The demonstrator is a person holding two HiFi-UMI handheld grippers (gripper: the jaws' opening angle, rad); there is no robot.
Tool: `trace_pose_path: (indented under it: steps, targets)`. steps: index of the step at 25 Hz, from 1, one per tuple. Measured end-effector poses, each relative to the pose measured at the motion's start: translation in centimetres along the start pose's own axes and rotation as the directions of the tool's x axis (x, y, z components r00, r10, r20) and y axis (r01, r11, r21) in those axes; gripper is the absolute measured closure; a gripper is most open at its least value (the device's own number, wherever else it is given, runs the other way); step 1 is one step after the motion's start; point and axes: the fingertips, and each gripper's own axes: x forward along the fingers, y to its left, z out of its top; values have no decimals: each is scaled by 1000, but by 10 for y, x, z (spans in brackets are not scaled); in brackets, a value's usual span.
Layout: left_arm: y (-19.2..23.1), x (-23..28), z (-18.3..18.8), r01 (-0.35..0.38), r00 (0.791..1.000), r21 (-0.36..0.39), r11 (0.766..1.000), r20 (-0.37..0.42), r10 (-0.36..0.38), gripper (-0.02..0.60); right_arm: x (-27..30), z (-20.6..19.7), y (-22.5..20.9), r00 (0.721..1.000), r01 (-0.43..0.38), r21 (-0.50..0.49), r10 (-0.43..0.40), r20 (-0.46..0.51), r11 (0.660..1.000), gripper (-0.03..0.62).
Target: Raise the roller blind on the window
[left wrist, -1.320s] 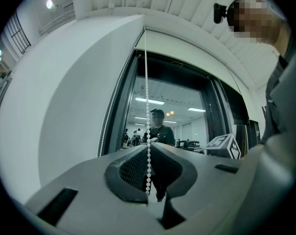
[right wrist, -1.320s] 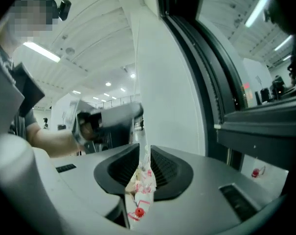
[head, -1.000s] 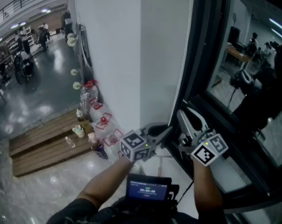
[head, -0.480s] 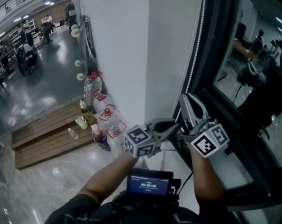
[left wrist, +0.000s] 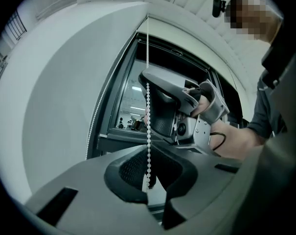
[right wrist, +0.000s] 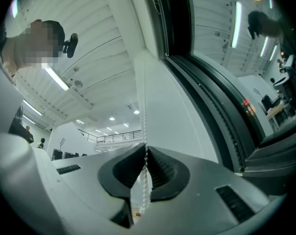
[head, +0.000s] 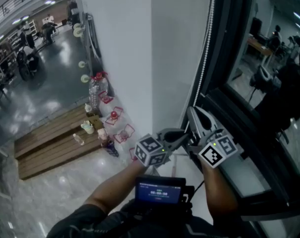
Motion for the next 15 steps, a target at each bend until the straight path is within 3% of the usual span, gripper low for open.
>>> trace_pose_path:
  steps: [9, 15]
  targets:
    - [1, 14, -23, -19, 999, -24, 1000, -45, 18, 575, -16, -16, -14, 999, 25, -13, -25, -24, 1000, 582]
    - [1, 18, -23, -28, 999, -30, 999, -35, 27, 575, -17, -21, -14, 999, 22, -20, -23, -27, 1000, 582]
